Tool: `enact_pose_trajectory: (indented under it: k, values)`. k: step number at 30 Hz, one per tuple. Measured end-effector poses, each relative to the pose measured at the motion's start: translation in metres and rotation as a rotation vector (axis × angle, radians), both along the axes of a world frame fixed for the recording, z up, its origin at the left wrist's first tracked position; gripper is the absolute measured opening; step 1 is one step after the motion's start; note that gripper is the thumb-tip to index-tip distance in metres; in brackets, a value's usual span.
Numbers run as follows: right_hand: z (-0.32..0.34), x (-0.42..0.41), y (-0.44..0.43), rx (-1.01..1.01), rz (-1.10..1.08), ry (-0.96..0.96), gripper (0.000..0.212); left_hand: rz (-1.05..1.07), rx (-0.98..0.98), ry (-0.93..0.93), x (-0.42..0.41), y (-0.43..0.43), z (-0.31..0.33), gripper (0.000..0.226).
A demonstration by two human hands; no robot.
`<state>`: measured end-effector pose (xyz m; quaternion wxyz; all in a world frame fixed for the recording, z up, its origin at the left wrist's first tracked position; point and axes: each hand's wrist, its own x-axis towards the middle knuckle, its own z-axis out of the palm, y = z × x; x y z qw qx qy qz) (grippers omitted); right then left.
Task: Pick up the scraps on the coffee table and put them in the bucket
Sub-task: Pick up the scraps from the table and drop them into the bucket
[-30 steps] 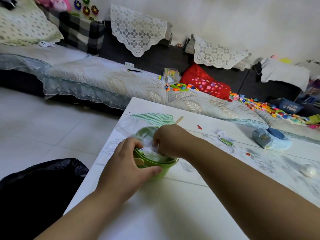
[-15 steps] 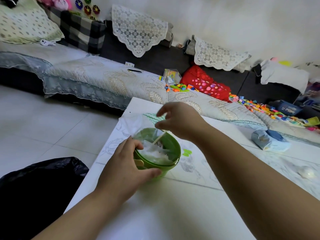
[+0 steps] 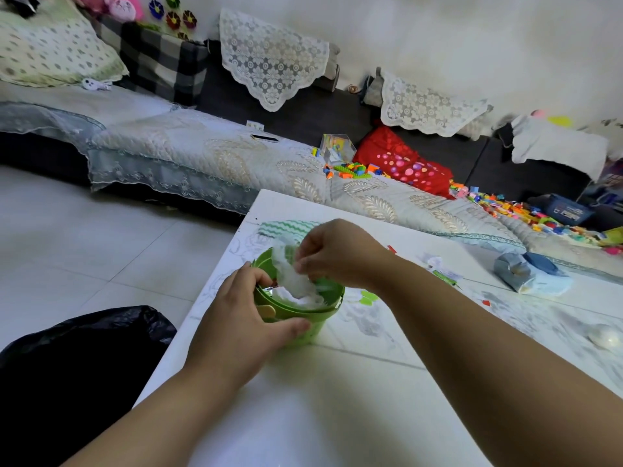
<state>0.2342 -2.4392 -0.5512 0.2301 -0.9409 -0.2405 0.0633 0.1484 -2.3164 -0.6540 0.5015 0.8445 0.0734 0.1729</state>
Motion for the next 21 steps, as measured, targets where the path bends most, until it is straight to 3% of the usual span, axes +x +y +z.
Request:
enact_pose_trajectory:
  k: [6,11,16,21]
  values:
    - [-0.003,-0.009,0.008,-0.214,0.047,0.190,0.036,0.004,0.017,0.005,-0.003,-0.003,0.002,0.057]
    - [-0.004,-0.014,0.019,-0.283,0.070,0.201,0.039,0.014,0.013,0.008,-0.006,-0.001,0.001,0.058]
    - [0.015,-0.011,0.007,0.035,-0.025,0.041,0.028,0.095,0.010,-0.021,-0.004,0.011,0.001,0.060]
    - [0.027,0.005,-0.017,0.375,-0.185,0.017,0.018,0.206,0.002,-0.051,-0.004,0.025,0.004,0.060]
